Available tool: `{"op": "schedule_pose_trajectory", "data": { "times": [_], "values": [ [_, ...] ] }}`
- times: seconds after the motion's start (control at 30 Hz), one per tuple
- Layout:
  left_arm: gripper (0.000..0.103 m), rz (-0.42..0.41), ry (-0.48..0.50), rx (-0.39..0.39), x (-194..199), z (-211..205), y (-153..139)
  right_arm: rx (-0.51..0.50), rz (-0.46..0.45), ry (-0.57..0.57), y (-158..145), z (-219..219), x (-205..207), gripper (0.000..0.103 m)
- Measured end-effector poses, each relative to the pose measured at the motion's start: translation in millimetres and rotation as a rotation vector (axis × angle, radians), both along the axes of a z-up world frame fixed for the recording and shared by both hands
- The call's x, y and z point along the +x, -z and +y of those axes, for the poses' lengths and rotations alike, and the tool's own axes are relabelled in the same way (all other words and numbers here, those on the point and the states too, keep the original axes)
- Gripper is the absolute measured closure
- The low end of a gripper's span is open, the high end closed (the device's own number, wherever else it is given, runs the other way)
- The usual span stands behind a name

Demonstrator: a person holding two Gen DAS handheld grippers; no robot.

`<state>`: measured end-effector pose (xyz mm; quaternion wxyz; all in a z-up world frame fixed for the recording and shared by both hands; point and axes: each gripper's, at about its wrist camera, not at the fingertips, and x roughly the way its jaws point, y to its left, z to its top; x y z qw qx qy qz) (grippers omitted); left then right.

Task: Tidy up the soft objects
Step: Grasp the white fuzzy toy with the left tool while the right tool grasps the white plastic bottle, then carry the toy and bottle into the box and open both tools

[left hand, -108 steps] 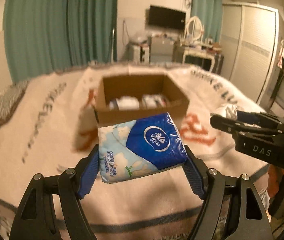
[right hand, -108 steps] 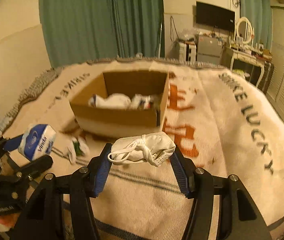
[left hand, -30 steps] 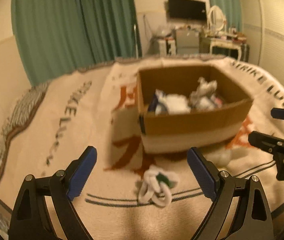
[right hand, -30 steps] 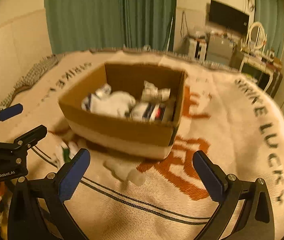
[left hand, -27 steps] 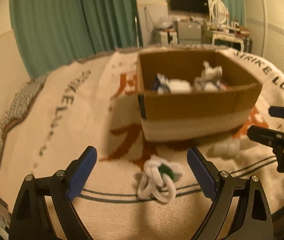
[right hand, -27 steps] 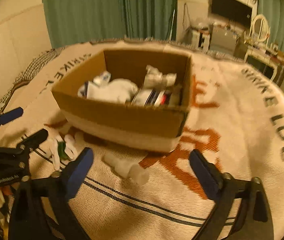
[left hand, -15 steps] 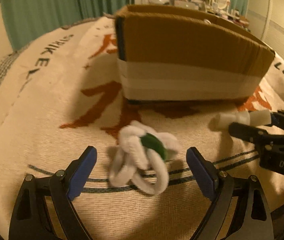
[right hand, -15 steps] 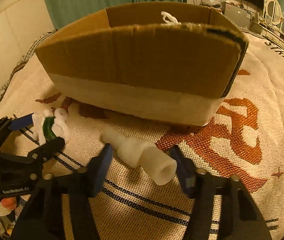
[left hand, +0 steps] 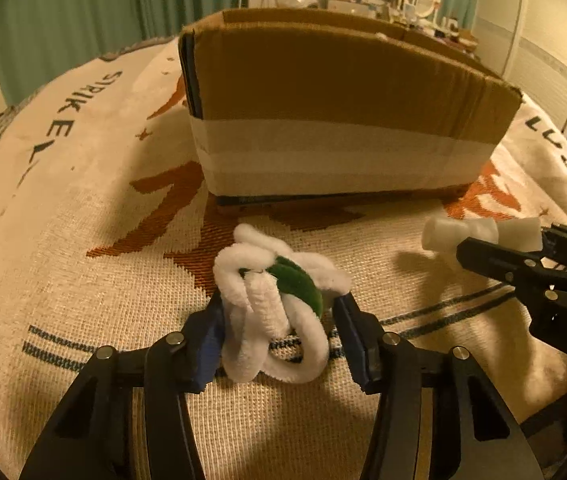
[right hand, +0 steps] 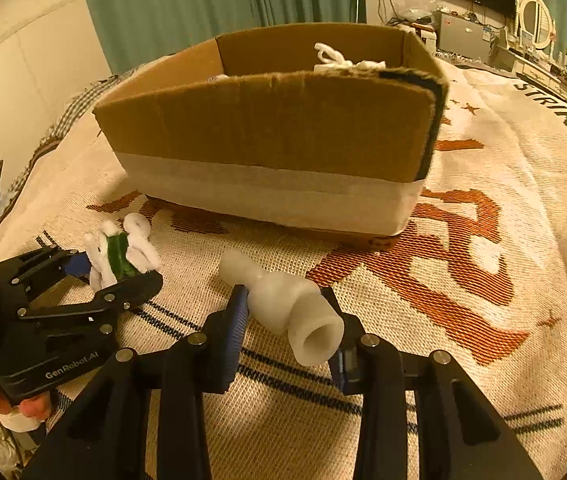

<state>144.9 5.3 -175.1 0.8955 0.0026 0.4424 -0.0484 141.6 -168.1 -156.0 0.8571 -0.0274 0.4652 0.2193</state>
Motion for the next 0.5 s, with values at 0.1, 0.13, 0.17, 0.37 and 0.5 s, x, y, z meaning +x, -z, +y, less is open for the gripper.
{"op": "schedule_pose_trajectory", "data": {
  "times": [0.1,0.13,0.17,0.37,0.5],
  "values": [
    [0.052,-0.013,0.001,-0.003,-6.0,-2.2,-8.1,0.008,-0.01,0.006,-8.1,2.4,-0.7,0.068],
    [0.052,-0.018,0.005,-0.005,-9.2,-3.9,-11.9,0.007,-0.016,0.008,-10.8,1.7,-3.1,0.068],
    [0.052,-0.022,0.008,-0.007,-10.9,-4.3,-14.5,0.005,-0.024,0.011,-14.5,0.9,-6.5,0.068],
    [0.052,-0.063,0.027,-0.008,-32.0,-9.7,-38.3,0.0,-0.061,0.023,-34.9,-3.8,-27.8,0.068],
    [0.052,-0.106,0.031,-0.011,-45.1,-9.1,-58.7,-0.023,-0.093,0.037,-52.5,-6.8,-44.4,0.068]
  ]
}}
